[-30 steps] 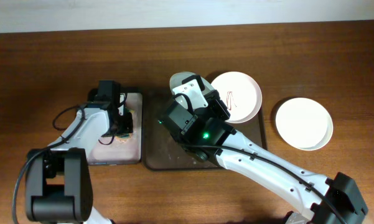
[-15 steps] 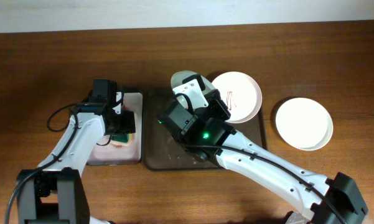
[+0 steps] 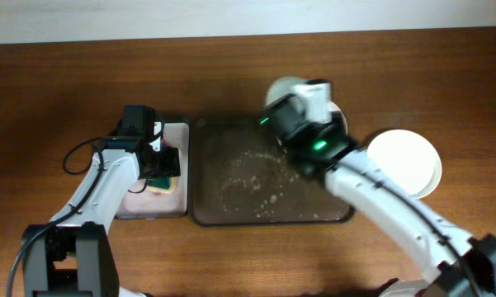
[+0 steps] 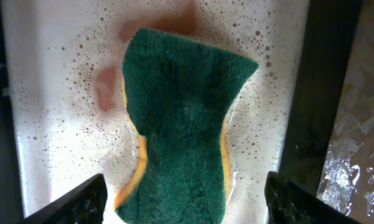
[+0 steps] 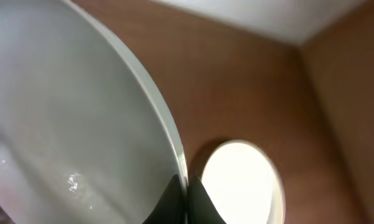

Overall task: Clean dirty plates on tray and stack at the side
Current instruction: 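Carry the plate right and set it on the stacked plates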

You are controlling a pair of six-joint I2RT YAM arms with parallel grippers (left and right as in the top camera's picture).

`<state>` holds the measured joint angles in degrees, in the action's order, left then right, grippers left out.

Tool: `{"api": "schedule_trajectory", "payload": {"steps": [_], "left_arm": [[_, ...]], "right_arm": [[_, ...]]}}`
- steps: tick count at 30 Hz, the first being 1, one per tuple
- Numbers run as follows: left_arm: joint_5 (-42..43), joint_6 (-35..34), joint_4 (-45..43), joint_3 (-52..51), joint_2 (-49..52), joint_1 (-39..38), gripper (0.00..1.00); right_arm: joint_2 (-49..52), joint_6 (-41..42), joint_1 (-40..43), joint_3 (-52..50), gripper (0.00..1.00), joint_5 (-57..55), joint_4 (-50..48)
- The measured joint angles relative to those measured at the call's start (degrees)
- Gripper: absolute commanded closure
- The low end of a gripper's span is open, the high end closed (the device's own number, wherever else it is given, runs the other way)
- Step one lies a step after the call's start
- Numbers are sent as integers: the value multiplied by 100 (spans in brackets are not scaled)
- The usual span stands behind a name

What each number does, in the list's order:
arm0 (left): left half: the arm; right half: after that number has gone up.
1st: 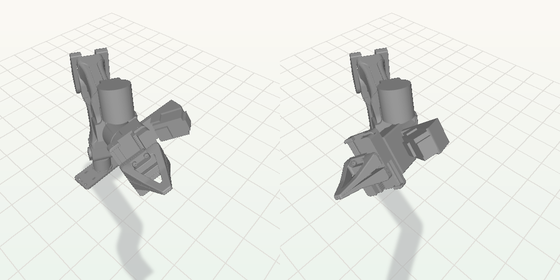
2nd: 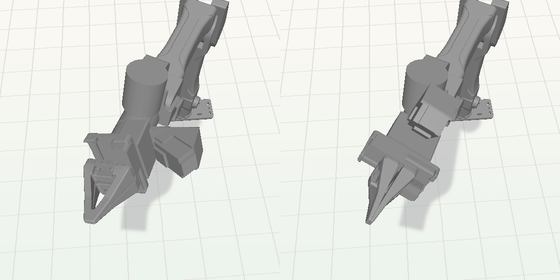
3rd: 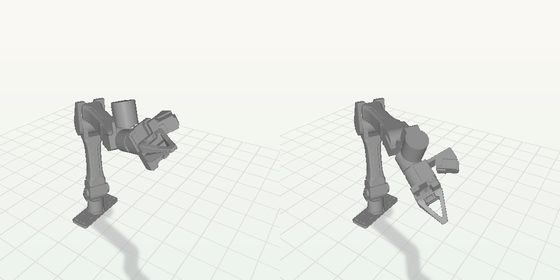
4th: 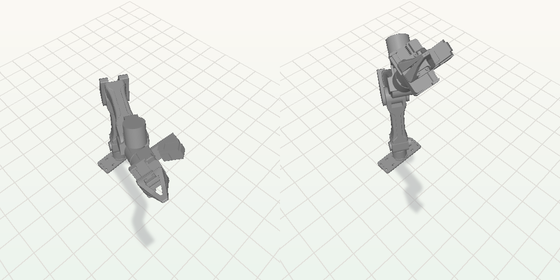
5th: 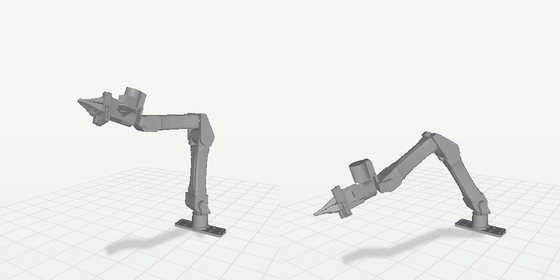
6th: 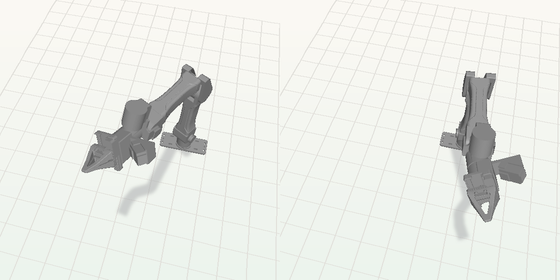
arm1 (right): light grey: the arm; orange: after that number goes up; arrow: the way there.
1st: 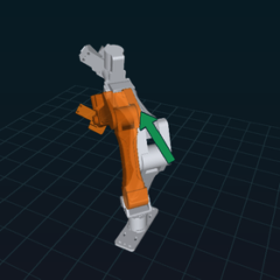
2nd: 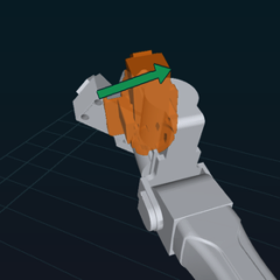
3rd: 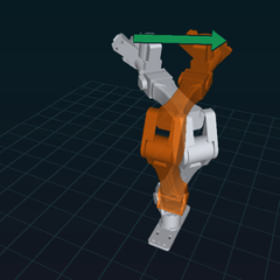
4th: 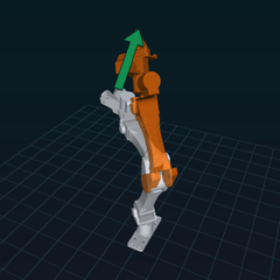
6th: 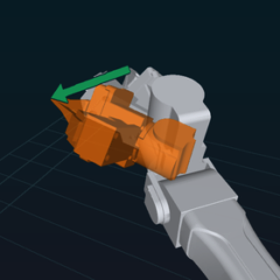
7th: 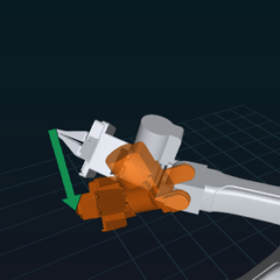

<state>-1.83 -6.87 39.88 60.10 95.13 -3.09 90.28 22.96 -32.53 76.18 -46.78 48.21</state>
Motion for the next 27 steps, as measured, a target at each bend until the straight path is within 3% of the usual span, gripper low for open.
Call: {"api": "schedule_trajectory", "payload": {"steps": [10,15,23,27], "left_arm": [[15,0,0,0,0,0,20],[17,0,0,0,0,0,20],[17,0,0,0,0,0,20],[17,0,-11,0,0,0,21]], "right_arm": [[-129,380,3451,-2,96,3143,472],[-96,332,4625,-4,96,3786,850],[-85,52,4966,-7,96,4164,1075],[-85,-466,4865,-7,96,5040,1075]]}}
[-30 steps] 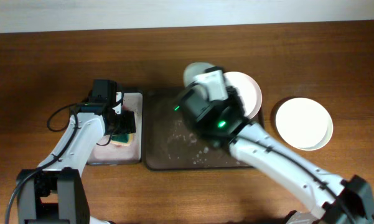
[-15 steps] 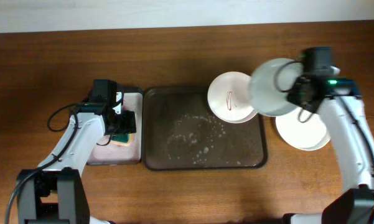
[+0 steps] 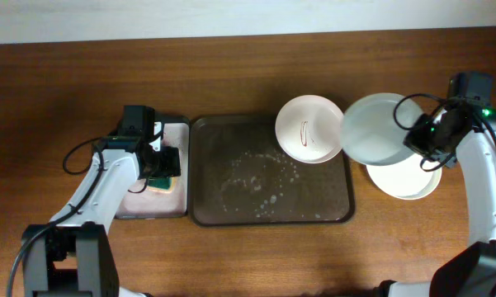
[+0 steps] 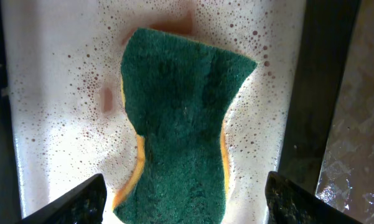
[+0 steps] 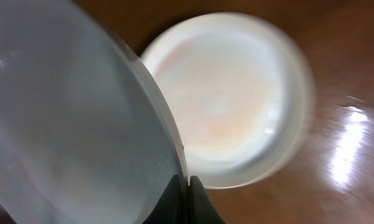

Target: Clean dirty plates on tray and stack at the side

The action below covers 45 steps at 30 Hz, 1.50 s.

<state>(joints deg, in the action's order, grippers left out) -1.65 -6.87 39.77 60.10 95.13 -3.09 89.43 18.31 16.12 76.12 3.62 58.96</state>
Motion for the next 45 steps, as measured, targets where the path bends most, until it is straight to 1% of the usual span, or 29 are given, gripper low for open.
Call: {"api": "schedule_trajectory", "payload": {"steps": [3,6,7,8,9,11,13,15,16,18,19,23,24,28,30,32,38,41,42,45], "left_arm": [[0,-2,-24,0,0,0,21],[0,0,-28,0,0,0,24],[2,0,-28,0,0,0,30],[4,0,-28,0,0,0,42],[17,-22,-28,0,0,0,48],[28,-24,-33,0,0,0,52],[92,-4,-42,0,0,0,60],[149,-17,-46,0,-11,0,73],[168,15,-50,0,-35,0,83],[199,-9,-68,0,-136,0,97],[212,-11,-83,2,-199,0,100],[234,2,-103,7,-321,0,100],[234,2,-103,7,-321,0,98],[234,7,-103,7,-321,0,86],[234,-11,-111,9,-321,0,85],[234,-2,-129,7,-321,0,81],[234,0,-144,11,-109,0,75],[234,0,-168,11,151,0,70],[234,0,-181,11,201,0,66],[254,-2,-280,15,407,0,66]], "right_arm": [[0,-540,-352,0,96,575,42],[9,-907,-1080,-2,96,846,68],[24,-960,-1314,-2,96,831,61],[61,-1001,-1541,-2,96,802,59],[98,-1016,-1698,-4,96,761,46],[221,-1032,-2083,-7,96,608,-35],[372,-1034,-2470,-7,96,485,-136],[509,-986,-2780,-13,96,404,-275],[584,-925,-2940,-17,96,348,-376],[706,-798,-3176,-17,96,282,-503],[765,-752,-3276,-17,96,262,-560],[1019,-627,-3587,-17,96,195,-706],[1051,-625,-3630,-22,96,192,-715],[1126,-621,-3799,-28,96,177,-782],[1126,-603,-3832,-28,96,177,-841],[1126,-542,-3836,-28,96,151,-881],[1169,-494,-3836,-28,96,94,-997],[1200,-481,-3836,-28,96,83,-1082],[1204,-481,-3836,-28,96,74,-1121],[1211,-479,-3836,-28,96,70,-1134]]}}
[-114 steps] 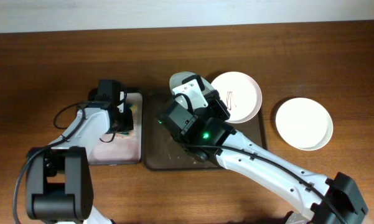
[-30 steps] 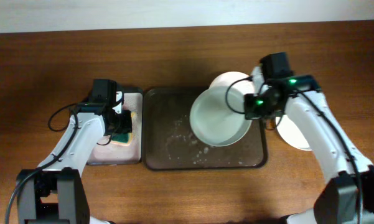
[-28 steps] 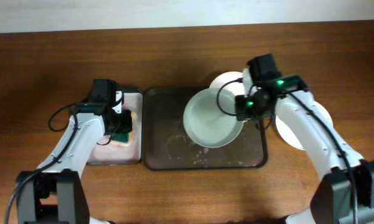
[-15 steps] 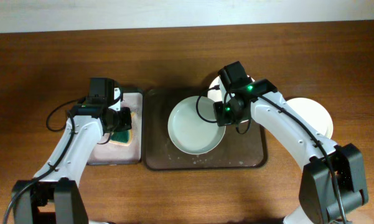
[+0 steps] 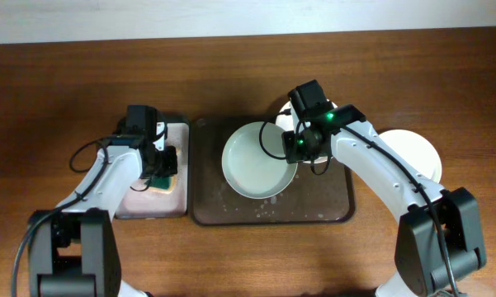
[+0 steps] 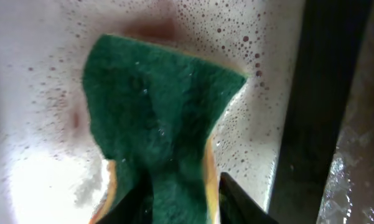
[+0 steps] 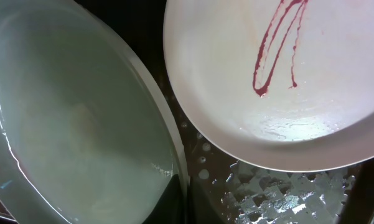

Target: Clean dirty plates on tray and stack at the side

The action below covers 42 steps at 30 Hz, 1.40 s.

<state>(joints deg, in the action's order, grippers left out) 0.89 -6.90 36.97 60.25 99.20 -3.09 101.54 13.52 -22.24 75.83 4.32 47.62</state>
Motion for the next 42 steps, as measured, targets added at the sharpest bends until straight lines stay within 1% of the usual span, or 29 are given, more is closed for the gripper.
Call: {"api": "schedule_trajectory", "payload": {"steps": [4,9,12,18,21,25,26,28,32,42], "left_arm": [[4,2,-9,42,98,0,63],[26,2,79,87,85,0,63],[13,2,170,111,-72,0,62],[-299,4,352,127,-413,0,58],[-393,0,352,127,-382,0,54],[-413,2,243,127,-68,0,54],[-407,2,227,127,11,0,55],[-302,2,98,127,205,0,61],[-195,15,-7,129,356,7,100],[-136,4,205,293,334,7,100]], "right_arm": [[90,2,0,0,96,0,-11],[382,0,0,0,96,-2,-11],[442,2,0,-2,96,0,-20],[444,2,0,-4,96,-2,-55],[444,0,0,-4,96,0,-55],[444,-2,0,-4,96,0,-55],[444,-2,0,-4,96,0,-55],[444,0,0,-4,96,0,-55],[444,2,0,-4,96,0,-52],[444,2,0,-4,96,0,-33]]}}
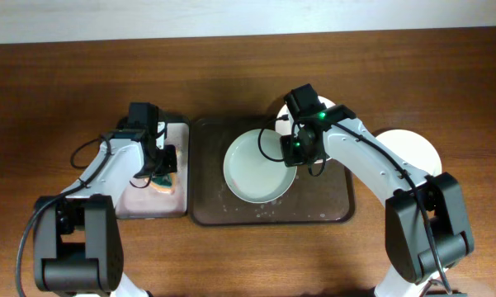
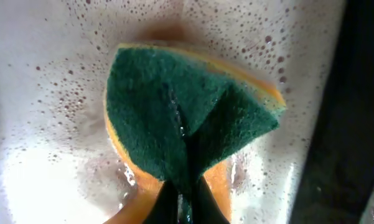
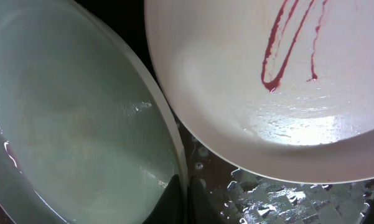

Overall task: Clean dirty plates on tray and stack at the side
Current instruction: 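Pick up the sponge from the left tray with the left gripper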

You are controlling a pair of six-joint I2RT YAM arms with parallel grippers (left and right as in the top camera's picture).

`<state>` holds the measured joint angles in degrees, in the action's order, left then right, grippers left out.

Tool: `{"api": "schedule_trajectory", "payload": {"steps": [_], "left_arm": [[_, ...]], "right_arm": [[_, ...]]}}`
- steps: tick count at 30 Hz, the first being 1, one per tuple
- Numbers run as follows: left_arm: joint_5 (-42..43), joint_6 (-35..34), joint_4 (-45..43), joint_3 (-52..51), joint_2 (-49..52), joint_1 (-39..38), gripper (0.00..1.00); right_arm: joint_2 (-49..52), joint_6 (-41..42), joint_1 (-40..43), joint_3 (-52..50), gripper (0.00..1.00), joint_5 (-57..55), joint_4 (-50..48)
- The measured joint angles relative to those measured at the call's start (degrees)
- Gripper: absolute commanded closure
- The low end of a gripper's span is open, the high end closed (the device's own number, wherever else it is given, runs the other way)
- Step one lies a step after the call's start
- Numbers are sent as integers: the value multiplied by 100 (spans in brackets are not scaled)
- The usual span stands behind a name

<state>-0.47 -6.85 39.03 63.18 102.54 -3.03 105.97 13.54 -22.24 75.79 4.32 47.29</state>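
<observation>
A dark tray (image 1: 206,202) lies mid-table. A pale green plate (image 1: 260,167) rests on it, and my right gripper (image 3: 179,198) is shut on the plate's (image 3: 74,130) right rim. A white plate with a red smear (image 3: 286,81) sits at the tray's far right corner (image 1: 334,111). A clean white plate (image 1: 417,148) lies on the table to the right of the tray. My left gripper (image 2: 180,202) is shut on the green and yellow sponge (image 2: 187,118), folding it over the soapy white dish (image 1: 140,202).
The soapy dish (image 2: 43,68) holds foamy water with reddish traces. Its dark edge (image 2: 355,93) borders the tray. Wet droplets cover the tray floor (image 3: 280,199). Bare wooden table (image 1: 66,74) surrounds everything.
My left gripper has closed fully on the sponge, which is now folded and lifted at its edges. The green plate has shifted slightly on the tray in my right gripper.
My right gripper held the green plate near the tray's far right, then over the clean plate at the right, then down on the tray's middle, where it stays. My left gripper hung open over the flat sponge, then closed on it and pinched it into a fold.
</observation>
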Motion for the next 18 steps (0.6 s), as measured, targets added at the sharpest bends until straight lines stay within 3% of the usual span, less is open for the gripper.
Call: {"api": "schedule_trajectory", "payload": {"steps": [10,18], "left_arm": [[-299,-2,-120,197,-1207,-2,100],[-1797,-109,-85,210,-1410,-566,100]], "right_arm": [[2,-2,0,0,96,0,0],[2,-4,0,0,96,0,-4]]}}
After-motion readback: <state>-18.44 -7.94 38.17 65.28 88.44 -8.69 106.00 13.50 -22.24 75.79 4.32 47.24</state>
